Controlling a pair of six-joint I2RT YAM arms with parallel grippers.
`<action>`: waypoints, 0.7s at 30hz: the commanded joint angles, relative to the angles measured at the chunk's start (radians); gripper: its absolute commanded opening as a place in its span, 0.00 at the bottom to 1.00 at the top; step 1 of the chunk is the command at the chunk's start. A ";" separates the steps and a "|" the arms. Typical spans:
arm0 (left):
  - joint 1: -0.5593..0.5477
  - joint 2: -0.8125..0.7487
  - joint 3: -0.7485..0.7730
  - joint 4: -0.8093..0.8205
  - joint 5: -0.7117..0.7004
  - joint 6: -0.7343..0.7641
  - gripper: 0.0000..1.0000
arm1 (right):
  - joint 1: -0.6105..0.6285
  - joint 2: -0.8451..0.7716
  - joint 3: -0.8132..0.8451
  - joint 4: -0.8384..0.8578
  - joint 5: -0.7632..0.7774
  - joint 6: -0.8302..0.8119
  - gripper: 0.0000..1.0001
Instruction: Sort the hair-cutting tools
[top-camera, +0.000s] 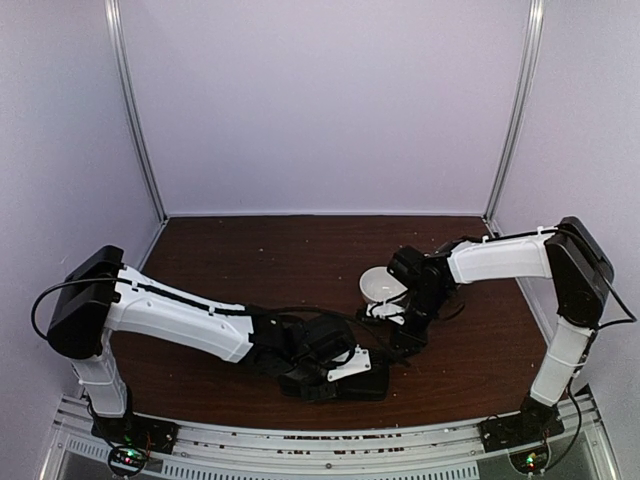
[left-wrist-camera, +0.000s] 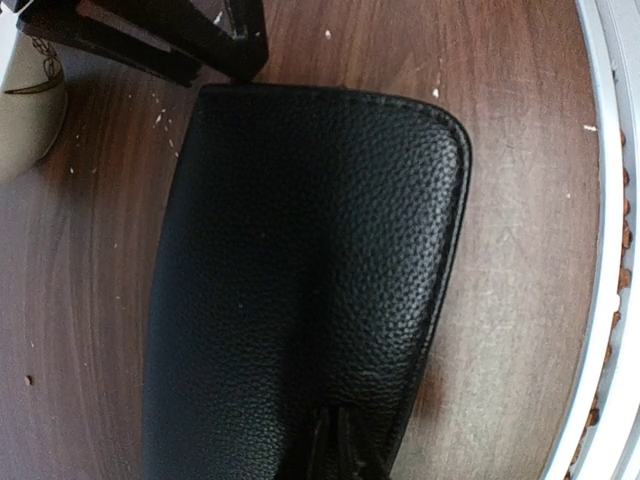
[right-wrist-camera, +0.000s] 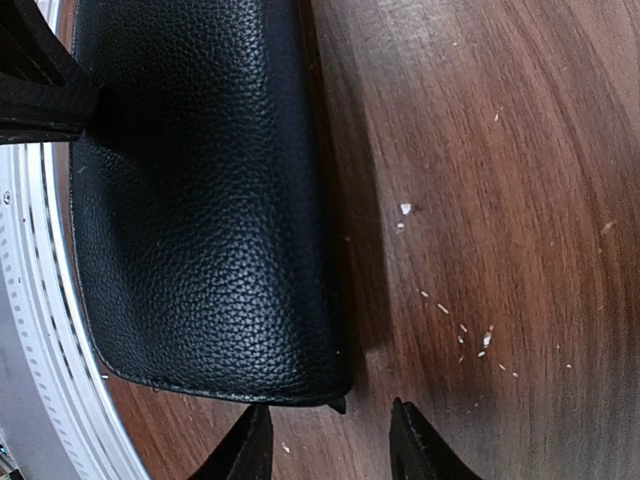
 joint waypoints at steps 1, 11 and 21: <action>0.029 0.037 -0.055 -0.114 -0.097 -0.011 0.08 | 0.005 0.034 -0.001 0.004 -0.022 0.012 0.43; 0.028 0.039 -0.070 -0.112 -0.096 -0.029 0.08 | 0.033 0.091 0.027 -0.019 -0.001 0.033 0.41; 0.028 0.035 -0.072 -0.124 -0.114 -0.079 0.16 | 0.044 0.051 0.036 -0.024 -0.025 0.032 0.04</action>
